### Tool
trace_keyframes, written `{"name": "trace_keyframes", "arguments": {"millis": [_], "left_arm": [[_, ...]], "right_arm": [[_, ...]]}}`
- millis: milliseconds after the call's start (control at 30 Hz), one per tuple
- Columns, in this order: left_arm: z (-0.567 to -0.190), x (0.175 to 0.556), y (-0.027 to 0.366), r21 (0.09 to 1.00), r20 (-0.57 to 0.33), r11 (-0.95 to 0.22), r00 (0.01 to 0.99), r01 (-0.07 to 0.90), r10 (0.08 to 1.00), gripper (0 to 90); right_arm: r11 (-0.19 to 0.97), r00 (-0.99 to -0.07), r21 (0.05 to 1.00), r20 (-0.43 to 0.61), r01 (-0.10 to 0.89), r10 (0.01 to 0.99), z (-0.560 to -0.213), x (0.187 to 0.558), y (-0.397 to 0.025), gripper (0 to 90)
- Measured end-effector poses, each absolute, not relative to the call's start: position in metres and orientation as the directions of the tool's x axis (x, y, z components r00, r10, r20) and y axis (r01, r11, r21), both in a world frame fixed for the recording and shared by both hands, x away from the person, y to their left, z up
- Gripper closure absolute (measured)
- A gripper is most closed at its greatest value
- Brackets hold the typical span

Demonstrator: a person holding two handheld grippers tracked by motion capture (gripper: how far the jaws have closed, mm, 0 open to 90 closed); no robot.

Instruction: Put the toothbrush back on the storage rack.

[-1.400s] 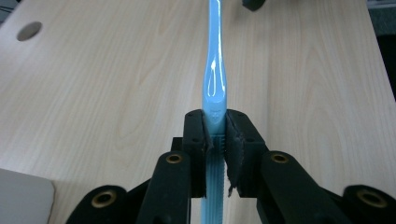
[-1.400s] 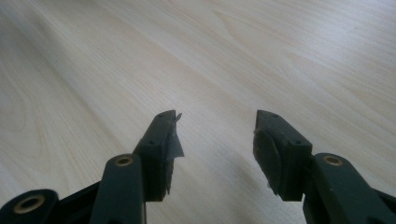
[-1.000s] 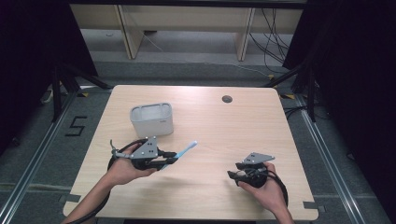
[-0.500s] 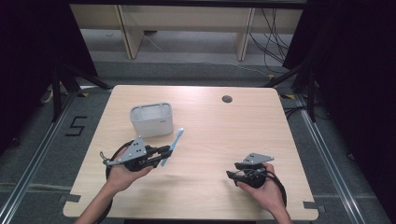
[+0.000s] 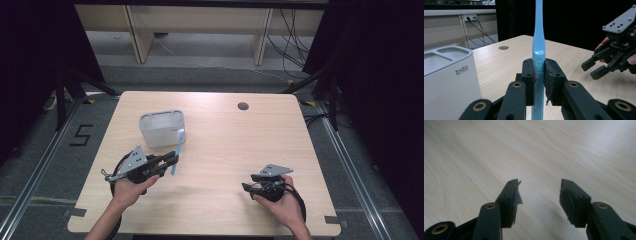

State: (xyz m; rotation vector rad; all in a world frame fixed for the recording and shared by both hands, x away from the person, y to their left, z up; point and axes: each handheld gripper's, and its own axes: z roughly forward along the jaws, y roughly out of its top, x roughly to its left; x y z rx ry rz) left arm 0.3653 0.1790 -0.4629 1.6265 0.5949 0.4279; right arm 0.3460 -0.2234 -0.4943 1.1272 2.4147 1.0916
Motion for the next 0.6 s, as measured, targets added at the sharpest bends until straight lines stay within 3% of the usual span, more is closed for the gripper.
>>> {"name": "trace_keyframes", "arguments": {"millis": [600], "left_arm": [[-0.452,0.381,0.184,0.993,-0.065,-0.031,0.75,0.113,0.658,78.2]], "right_arm": [[0.422,-0.675,0.733,0.068,0.533,0.735,-0.496,0.347,-0.223,50.1]]}}
